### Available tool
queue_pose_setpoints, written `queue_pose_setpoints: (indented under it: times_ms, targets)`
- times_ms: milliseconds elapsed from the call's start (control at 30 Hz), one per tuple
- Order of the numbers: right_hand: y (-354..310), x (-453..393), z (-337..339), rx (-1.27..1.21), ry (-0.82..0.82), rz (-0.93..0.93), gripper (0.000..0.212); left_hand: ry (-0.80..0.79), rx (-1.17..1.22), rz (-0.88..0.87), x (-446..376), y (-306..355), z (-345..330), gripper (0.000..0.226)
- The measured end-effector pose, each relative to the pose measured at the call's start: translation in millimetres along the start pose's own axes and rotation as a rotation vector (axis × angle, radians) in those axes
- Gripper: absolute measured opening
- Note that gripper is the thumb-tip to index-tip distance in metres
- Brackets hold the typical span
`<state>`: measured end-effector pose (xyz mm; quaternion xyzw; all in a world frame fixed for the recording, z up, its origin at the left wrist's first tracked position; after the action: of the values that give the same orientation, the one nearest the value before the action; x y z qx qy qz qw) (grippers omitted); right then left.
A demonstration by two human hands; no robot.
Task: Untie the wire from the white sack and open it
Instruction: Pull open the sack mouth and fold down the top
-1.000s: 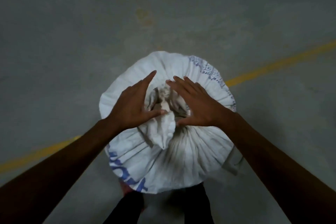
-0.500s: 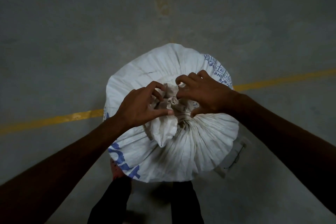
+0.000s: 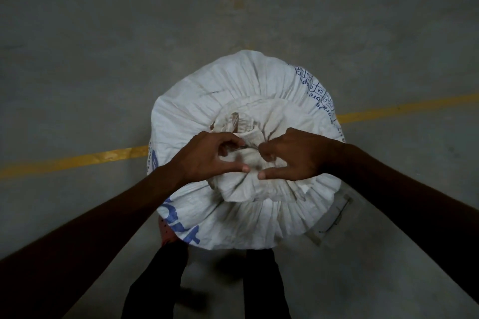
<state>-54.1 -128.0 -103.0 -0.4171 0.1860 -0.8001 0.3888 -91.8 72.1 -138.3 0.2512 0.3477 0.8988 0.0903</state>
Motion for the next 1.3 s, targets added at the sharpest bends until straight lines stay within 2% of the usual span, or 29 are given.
queue_pose_setpoints:
  times_ms: [67,233,333,433,533,700,833,900,1033,1167,1300]
  targets:
    - [11.9,1.4,-12.7,0.008,-0.044,-0.083,0.058,-0.038,-0.09,-0.004,-1.4,-2.6,-6.5,0.086]
    - [30.9,5.4,-37.9,0.101,-0.142,-0.256,0.085,-0.104,-0.3,-0.001,-8.4,-1.3,-24.4,0.104]
    - [35.3,2.4,-45.6,0.134,-0.091,-0.269,0.087,-0.106,-0.38,-0.034,-16.4,0.4,-35.0,0.099]
    - [39.4,-1.7,-49.4,0.18,-0.053,-0.268,0.082,-0.049,-0.441,-0.131,-22.8,8.4,-38.9,0.084]
    - [40.7,-1.6,-50.0,0.242,-0.05,-0.23,0.072,-0.027,-0.486,-0.219,-29.7,17.9,-42.5,0.077]
    - [47.1,15.0,-49.7,0.282,-0.041,-0.132,0.055,-0.088,-0.509,-0.18,-40.3,18.8,-48.4,0.074]
    - [55.7,34.5,-50.1,0.23,-0.007,-0.034,0.034,-0.13,-0.563,-0.145,-42.4,26.5,-57.5,0.052]
    - [58.1,41.6,-51.7,0.24,-0.003,-0.006,0.029,-0.147,-0.597,-0.163,-40.1,30.2,-63.3,0.04]
    - [61.3,49.5,-54.4,0.206,0.004,0.032,0.043,-0.161,-0.594,-0.291,-33.4,41.8,-71.3,0.029]
    - [63.7,53.8,-58.2,0.157,0.017,0.066,0.024,-0.137,-0.499,-0.554,-18.5,55.2,-76.3,0.027]
    - [62.6,60.0,-57.9,0.037,0.102,0.128,0.028,-0.096,-0.561,-0.577,-15.4,54.8,-71.5,0.031]
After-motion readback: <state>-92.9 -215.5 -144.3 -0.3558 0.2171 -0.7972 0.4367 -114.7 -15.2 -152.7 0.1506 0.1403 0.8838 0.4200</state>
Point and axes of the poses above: each hand's wrist, its own x-axis away from the middle knuckle, its own z-axis out of the back of the hand, y = z × x, the point moved 5 cm from there along -x, towards the middle knuckle, and after that the axes turned 13 degrees about -x, right-handed, at the moved point
